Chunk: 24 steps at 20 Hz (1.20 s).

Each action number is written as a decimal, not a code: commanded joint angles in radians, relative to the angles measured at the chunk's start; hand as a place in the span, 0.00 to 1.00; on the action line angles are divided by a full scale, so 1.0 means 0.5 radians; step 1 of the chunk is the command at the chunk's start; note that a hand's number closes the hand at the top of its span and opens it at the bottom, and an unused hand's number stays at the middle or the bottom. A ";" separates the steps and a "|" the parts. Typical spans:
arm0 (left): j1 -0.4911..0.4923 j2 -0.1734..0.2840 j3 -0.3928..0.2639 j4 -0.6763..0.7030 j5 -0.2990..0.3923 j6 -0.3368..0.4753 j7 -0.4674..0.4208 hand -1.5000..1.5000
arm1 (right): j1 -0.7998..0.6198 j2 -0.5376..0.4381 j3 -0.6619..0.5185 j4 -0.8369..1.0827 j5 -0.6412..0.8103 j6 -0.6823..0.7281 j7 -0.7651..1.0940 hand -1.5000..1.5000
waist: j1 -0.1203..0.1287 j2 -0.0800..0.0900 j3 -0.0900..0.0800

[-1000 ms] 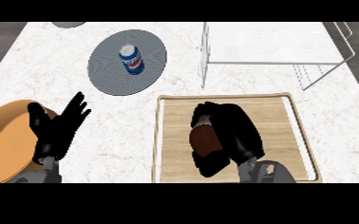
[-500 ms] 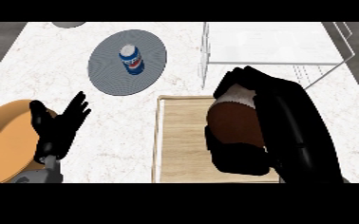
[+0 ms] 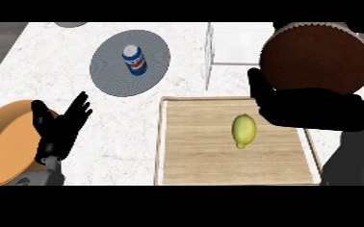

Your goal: Pick the cupcake from the tray and place it in the tiered shelf

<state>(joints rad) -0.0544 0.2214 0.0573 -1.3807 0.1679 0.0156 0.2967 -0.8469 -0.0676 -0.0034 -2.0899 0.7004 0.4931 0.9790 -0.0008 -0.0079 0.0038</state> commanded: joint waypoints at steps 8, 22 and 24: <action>0.083 -0.064 -0.042 -0.010 -0.049 0.017 -0.027 0.50 | -0.662 -0.441 -0.595 0.790 -0.182 0.113 -0.015 1.00 | 0.020 0.014 -0.009; -0.042 -0.105 -0.048 0.038 -0.107 0.056 0.025 0.50 | -0.788 -0.697 -0.475 1.742 -0.081 -0.095 -0.756 1.00 | 0.034 0.024 -0.009; 0.023 -0.020 0.042 0.089 -0.038 -0.061 -0.071 0.50 | -0.754 -0.756 -0.456 1.769 -0.040 -0.121 -0.827 1.00 | 0.032 0.024 -0.009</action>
<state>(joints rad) -0.0622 0.2007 0.0607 -1.3769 0.1401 0.0069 0.2703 -1.2149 -0.4197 -0.2595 -1.2933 0.6420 0.4800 0.6389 0.0145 0.0000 0.0045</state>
